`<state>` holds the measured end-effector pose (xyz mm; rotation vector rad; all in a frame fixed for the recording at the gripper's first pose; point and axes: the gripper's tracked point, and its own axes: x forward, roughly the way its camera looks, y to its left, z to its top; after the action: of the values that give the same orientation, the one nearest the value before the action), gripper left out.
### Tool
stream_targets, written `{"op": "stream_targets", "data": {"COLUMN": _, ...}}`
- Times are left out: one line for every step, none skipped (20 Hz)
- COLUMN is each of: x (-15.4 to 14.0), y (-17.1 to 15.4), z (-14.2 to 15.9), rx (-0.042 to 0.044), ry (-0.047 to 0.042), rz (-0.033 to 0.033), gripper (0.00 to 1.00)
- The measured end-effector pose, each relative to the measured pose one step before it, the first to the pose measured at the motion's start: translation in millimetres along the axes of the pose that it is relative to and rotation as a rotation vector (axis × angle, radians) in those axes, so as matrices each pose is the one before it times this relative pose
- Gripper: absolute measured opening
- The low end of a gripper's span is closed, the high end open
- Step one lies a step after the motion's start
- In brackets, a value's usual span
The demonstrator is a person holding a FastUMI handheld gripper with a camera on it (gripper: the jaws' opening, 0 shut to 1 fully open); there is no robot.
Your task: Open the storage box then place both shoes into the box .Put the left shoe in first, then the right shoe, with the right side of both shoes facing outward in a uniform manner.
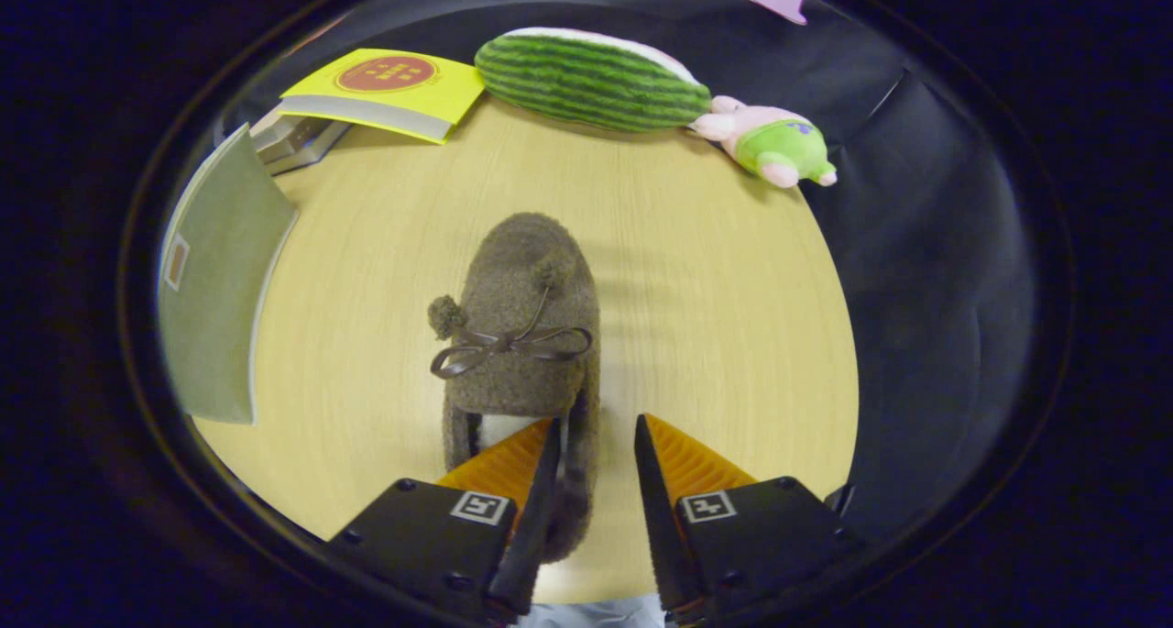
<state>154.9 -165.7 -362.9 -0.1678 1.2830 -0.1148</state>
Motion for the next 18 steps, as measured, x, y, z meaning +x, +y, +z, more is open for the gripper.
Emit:
{"op": "stream_targets", "data": {"x": 5.55, "y": -1.89, "z": 0.04, "rx": 0.00647, "ry": 0.00481, "rz": -0.00109, "gripper": 0.31}}
{"op": "stream_targets", "data": {"x": 3.55, "y": -0.38, "z": 1.91, "rx": 0.0158, "ry": -0.00508, "rz": -0.00252, "gripper": 0.21}}
{"op": "stream_targets", "data": {"x": 0.03, "y": -0.2, "z": 0.95, "rx": 0.01839, "ry": -0.00911, "rz": 0.01039, "gripper": 0.14}}
{"op": "stream_targets", "data": {"x": 3.2, "y": -3.7, "z": 0.69, "rx": 0.02625, "ry": -0.00307, "rz": 0.01081, "gripper": 0.09}}
{"op": "stream_targets", "data": {"x": -1.92, "y": -0.33, "z": -1.04, "rx": 0.03213, "ry": 0.0016, "rz": 0.02128, "gripper": 0.06}}
{"op": "stream_targets", "data": {"x": -1.18, "y": -2.2, "z": -0.29, "rx": 0.03145, "ry": 0.00213, "rz": 0.02236, "gripper": 0.06}}
{"op": "stream_targets", "data": {"x": -3.18, "y": -1.06, "z": -2.14, "rx": 0.03971, "ry": 0.01468, "rz": 0.03003, "gripper": 0.06}}
{"op": "stream_targets", "data": {"x": -4.88, "y": 2.78, "z": -3.82, "rx": 0.05075, "ry": 0.01484, "rz": 0.03889, "gripper": 0.06}}
{"op": "stream_targets", "data": {"x": -5.57, "y": 0.64, "z": -2.34, "rx": 0.03222, "ry": 0.01508, "rz": 0.03123, "gripper": 0.06}}
{"op": "stream_targets", "data": {"x": -5.08, "y": -2.77, "z": 0.93, "rx": 0.01929, "ry": 0.00116, "rz": 0.01687, "gripper": 0.06}}
{"op": "stream_targets", "data": {"x": -6.06, "y": -2.9, "z": 2.0, "rx": 0.01551, "ry": -0.00387, "rz": 0.00572, "gripper": 0.06}}
{"op": "stream_targets", "data": {"x": -7.91, "y": -0.22, "z": 0.52, "rx": 0.00471, "ry": -0.00519, "rz": 0.00499, "gripper": 0.06}}
{"op": "stream_targets", "data": {"x": -10.39, "y": 0.1, "z": 2.1, "rx": 0.00559, "ry": -0.01055, "rz": 0.00432, "gripper": 0.06}}
{"op": "stream_targets", "data": {"x": -9.61, "y": 2.67, "z": 2.84, "rx": 0.00166, "ry": -0.01404, "rz": 0.00817, "gripper": 0.06}}
{"op": "stream_targets", "data": {"x": -10.71, "y": 4.8, "z": 3.12, "rx": -0.0034, "ry": -0.01547, "rz": 0.01301, "gripper": 0.06}}
{"op": "stream_targets", "data": {"x": -10.6, "y": 5.46, "z": 2.06, "rx": -0.00272, "ry": -0.01379, "rz": 0.0129, "gripper": 0.06}}
{"op": "stream_targets", "data": {"x": -10.88, "y": 7.64, "z": 2.33, "rx": -0.00304, "ry": -0.00992, "rz": 0.01124, "gripper": 0.06}}
{"op": "stream_targets", "data": {"x": -10.73, "y": 8.1, "z": 0.69, "rx": -0.00408, "ry": -0.00734, "rz": 0.00903, "gripper": 0.06}}
